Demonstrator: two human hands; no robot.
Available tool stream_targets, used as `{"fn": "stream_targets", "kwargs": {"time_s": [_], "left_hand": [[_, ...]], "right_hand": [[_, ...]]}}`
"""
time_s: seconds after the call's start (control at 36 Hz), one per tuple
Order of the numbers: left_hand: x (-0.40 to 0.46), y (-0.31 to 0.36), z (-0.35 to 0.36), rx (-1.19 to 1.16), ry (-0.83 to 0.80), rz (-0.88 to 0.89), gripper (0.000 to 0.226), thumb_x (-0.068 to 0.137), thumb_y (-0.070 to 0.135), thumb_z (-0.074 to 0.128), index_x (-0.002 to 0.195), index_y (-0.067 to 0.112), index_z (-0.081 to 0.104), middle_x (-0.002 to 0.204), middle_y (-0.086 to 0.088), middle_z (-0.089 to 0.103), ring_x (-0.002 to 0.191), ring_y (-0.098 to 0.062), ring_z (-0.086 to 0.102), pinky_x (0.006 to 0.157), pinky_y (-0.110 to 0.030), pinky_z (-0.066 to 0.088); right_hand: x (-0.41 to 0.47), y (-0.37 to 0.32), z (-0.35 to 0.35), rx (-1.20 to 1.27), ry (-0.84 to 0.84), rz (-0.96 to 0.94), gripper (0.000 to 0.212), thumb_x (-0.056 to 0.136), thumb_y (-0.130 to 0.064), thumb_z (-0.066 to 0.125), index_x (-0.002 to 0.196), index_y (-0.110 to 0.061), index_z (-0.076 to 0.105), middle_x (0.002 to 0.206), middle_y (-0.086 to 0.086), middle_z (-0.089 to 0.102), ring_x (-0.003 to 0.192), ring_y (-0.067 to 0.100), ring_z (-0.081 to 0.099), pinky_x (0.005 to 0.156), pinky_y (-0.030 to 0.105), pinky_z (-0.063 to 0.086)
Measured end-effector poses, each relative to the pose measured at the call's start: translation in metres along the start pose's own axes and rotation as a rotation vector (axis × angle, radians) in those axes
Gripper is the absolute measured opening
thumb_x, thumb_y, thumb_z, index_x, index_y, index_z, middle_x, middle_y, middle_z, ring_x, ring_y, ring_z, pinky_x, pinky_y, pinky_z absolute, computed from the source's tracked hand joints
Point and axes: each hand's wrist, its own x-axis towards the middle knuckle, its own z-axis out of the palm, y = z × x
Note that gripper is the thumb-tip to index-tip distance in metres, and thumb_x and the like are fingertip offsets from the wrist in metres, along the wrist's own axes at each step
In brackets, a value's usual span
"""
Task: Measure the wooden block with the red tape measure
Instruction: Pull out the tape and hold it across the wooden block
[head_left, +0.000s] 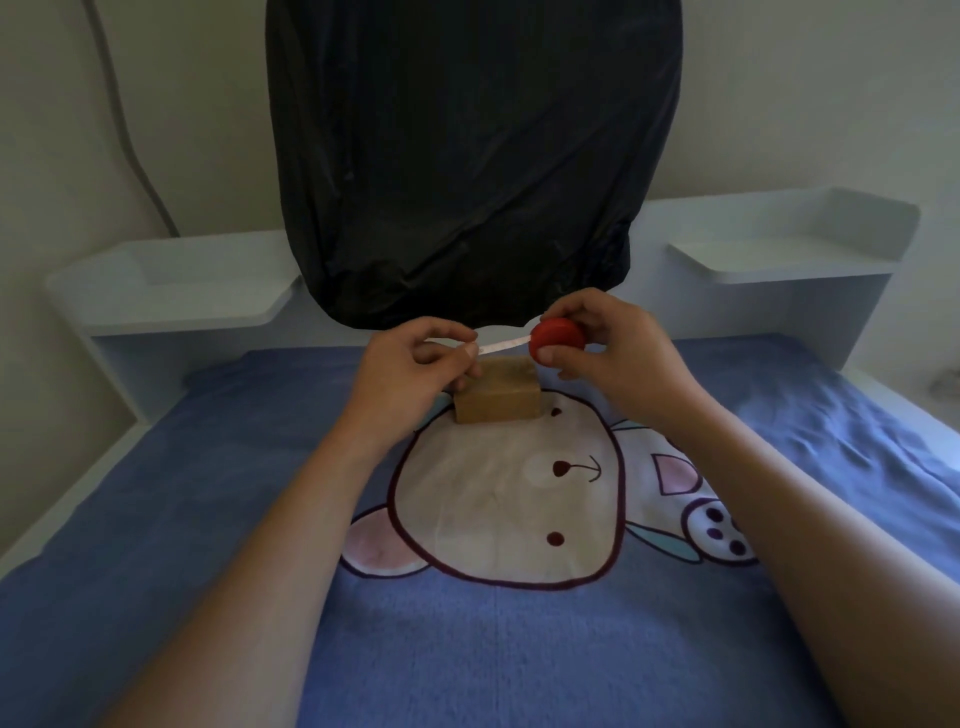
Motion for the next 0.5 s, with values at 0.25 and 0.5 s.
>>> {"fn": "stream_targets", "kwargs": {"time_s": [0.25, 0.5], "left_hand": [[-0.001, 0.001, 0.006, -0.111, -0.007, -0.037, 0.012, 0.097, 0.019, 0.07, 0.108, 0.019, 0.076, 0.083, 0.001, 0.081, 0.071, -0.005, 0.072, 0.066, -0.013, 0.056], [-0.001, 0.002, 0.011, -0.167, 0.004, -0.061, 0.014, 0.098, 0.018, 0.068, 0.109, 0.017, 0.077, 0.086, 0.001, 0.081, 0.073, -0.005, 0.071, 0.071, -0.02, 0.058]], "right_hand": [[-0.002, -0.004, 0.005, 0.118, -0.037, -0.002, 0.038, 0.086, -0.031, 0.072, 0.122, -0.032, 0.061, 0.119, -0.008, 0.064, 0.103, 0.008, 0.063, 0.072, 0.013, 0.056], [-0.003, -0.004, 0.005, 0.253, -0.056, 0.061, 0.041, 0.091, -0.027, 0.066, 0.131, -0.028, 0.06, 0.123, -0.004, 0.066, 0.109, 0.018, 0.066, 0.082, 0.032, 0.061]]}}
